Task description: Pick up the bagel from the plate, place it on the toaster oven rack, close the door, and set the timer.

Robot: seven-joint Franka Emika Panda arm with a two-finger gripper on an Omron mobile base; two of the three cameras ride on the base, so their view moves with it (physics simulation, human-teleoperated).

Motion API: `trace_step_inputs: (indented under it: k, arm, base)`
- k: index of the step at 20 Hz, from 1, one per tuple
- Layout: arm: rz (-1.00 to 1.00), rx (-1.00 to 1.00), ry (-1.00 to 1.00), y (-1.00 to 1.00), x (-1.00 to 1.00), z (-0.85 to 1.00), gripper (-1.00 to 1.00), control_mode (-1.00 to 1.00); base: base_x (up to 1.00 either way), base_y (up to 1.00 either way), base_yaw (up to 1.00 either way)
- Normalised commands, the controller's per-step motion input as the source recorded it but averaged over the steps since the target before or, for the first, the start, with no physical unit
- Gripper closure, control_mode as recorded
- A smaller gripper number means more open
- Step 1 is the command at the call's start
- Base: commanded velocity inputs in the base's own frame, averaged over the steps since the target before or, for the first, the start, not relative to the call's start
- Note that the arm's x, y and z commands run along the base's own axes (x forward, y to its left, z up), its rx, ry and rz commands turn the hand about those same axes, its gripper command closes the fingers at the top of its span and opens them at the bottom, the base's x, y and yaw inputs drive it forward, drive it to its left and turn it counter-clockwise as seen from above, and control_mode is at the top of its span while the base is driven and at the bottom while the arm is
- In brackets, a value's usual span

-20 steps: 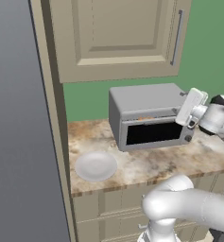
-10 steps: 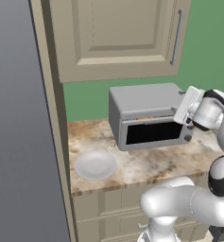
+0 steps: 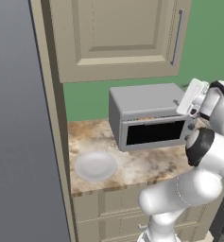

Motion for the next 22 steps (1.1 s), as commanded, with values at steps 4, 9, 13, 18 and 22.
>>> trace_step_inputs:
  k: [4, 9, 13, 18, 22]
  arm:
    - [-0.04, 0.00, -0.17, 0.00, -0.66, 0.43, -1.00, -1.00]
    - [0.00, 0.00, -0.16, 0.00, -1.00, 0.58, -1.00, -1.00]
    - [0.01, -0.12, -0.03, 0.06, -1.00, 0.21, -1.00, -1.00]
    - [0.14, -0.46, -0.04, 0.50, -0.91, -0.07, -1.00, -1.00]
    - [0.14, -0.58, 0.00, 0.38, -0.15, -0.37, -1.00, -1.00]
  base:
    - [0.00, 0.00, 0.00]
    - [0.00, 0.00, 0.00]
    - [0.00, 0.00, 0.00]
    - [0.00, 0.00, 0.00]
    - [0.00, 0.00, 0.00]
